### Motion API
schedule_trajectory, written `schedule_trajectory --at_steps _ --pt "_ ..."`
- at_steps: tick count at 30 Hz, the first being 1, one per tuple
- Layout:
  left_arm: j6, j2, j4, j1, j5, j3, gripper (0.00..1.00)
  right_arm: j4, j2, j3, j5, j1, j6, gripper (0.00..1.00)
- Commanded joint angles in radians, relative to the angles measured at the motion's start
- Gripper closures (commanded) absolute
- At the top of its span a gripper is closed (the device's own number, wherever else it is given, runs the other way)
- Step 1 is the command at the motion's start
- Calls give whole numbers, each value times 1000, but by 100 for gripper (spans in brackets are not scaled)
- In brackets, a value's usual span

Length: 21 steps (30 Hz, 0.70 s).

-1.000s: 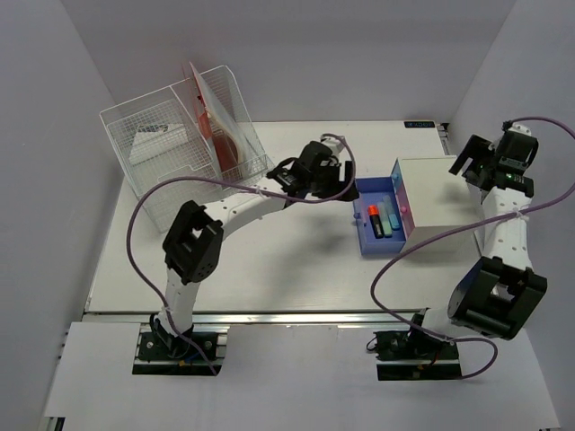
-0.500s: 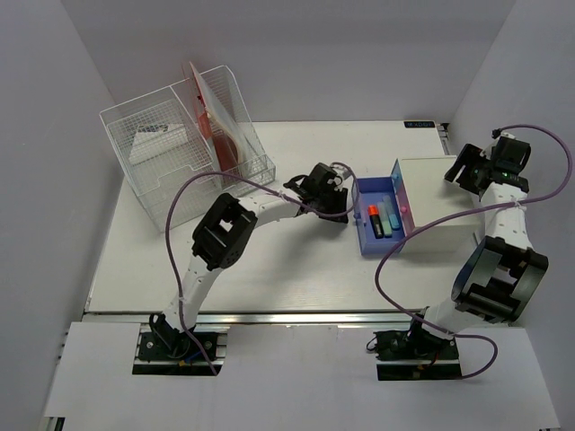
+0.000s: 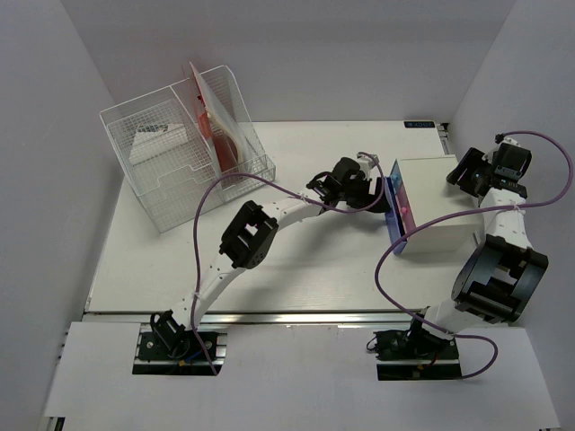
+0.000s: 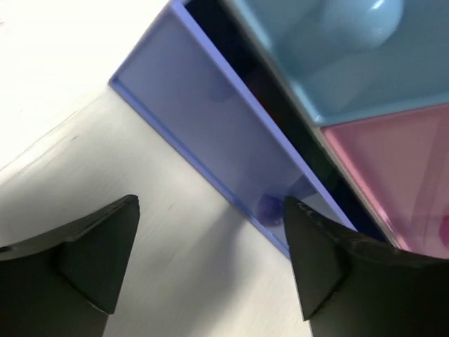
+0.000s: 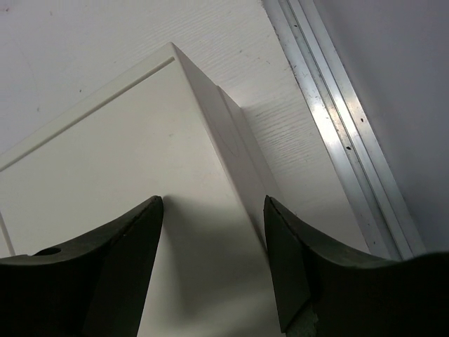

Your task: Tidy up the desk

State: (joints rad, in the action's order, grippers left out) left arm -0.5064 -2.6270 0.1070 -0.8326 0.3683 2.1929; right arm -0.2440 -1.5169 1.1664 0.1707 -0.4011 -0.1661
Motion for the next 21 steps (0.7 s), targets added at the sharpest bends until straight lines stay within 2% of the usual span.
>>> schedule_trajectory --at_steps 1,5,8,12,15,18,20,21 --pt "-73 -40 -73 -25 15 80 4 -43 -12 -42 72 15 -44 36" --pt "-127 -108 -99 -39 -6 162 2 -23 -6 -62 84 15 -49 37" --pt "-144 -116 -142 -51 -42 163 2 -28 -2 -60 73 15 -53 37" --pt "-138 -78 -80 -51 -81 140 2 -28 1 -41 63 15 -58 37" --pt "-107 33 -34 -39 -143 32 2 -58 -11 18 23 15 -50 36" --pt "-80 191 25 1 -204 -111 2 -113 -40 163 -43 15 -38 29" --pt "-64 328 25 48 -206 -191 2 -168 -54 300 -75 15 -36 22" --pt "-55 373 58 64 -213 -243 2 -184 -66 344 -100 15 -33 13"
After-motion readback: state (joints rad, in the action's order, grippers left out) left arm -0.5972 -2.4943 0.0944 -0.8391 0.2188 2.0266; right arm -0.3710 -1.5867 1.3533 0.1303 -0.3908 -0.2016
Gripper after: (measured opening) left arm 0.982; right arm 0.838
